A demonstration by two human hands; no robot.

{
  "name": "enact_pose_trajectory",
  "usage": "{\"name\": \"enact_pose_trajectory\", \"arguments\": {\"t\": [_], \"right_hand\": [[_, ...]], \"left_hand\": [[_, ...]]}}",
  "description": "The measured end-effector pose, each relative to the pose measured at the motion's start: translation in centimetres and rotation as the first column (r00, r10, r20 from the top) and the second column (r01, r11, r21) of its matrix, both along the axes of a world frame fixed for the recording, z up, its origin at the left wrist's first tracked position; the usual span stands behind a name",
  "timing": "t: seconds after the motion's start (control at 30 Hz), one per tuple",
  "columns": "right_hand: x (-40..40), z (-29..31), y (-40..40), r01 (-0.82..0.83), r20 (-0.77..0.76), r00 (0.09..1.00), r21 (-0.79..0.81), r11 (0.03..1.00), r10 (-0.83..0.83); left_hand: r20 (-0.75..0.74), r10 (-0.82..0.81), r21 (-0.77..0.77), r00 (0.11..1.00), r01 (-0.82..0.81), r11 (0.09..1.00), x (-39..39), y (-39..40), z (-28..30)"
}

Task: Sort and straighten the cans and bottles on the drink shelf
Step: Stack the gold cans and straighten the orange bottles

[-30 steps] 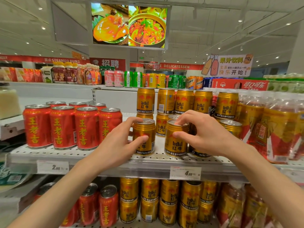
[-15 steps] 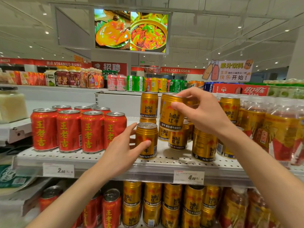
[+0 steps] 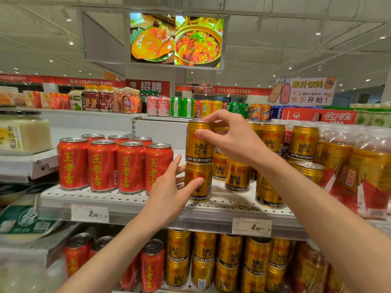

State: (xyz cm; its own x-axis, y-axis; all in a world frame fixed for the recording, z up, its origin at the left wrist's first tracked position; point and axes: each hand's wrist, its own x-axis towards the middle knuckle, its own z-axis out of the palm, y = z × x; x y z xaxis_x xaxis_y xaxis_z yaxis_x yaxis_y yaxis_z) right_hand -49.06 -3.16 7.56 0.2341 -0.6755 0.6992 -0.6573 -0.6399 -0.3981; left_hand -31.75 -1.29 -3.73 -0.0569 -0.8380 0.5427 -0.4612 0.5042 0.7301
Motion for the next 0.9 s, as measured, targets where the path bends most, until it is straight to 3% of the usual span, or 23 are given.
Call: {"name": "enact_pose_trajectory", "arguments": {"t": [0.2,0.43,0.53,0.6,0.73,0.9], "right_hand": [[0.0,-0.2,0.3,0.035,-0.023,0.999,-0.039,0.999,-0.036],[-1.6,0.4,0.9,-0.006,-0.043,0.999,0.034,0.999,0.008],[-3.5,0.3,1.2,0.058,-0.041,0.998,0.038,0.998,-0.057],[-4.9,0.1,1.2,0.196,-0.179,0.966,0.027,0.98,-0.188],[-6.6,-1.6,0.3,0.44,-0.544,0.774,0.094,0.893,-0.324],[-6.6,-2.2,-0.6,0.462,-0.587,0.745,0.112,0.88,-0.316]], "left_hand": [[0.017,-0.01,0.0,1.0,0.01,1.0,-0.3,0.2,-0.1],[0.042,-0.02,-0.014,0.999,0.021,1.0,-0.5,0.0,-0.2],[0.044,-0.019,-0.012,0.999,0.02,1.0,-0.7,-0.4,-0.2],[0.041,-0.015,-0.014,0.999,0.015,1.0,-0.8,-0.7,-0.1],[0.053,-0.013,-0.026,0.999,0.014,1.0,-1.0,-0.8,-0.2],[0.088,-0.033,-0.061,0.996,0.039,0.997,-0.7,-0.7,-0.7]]}}
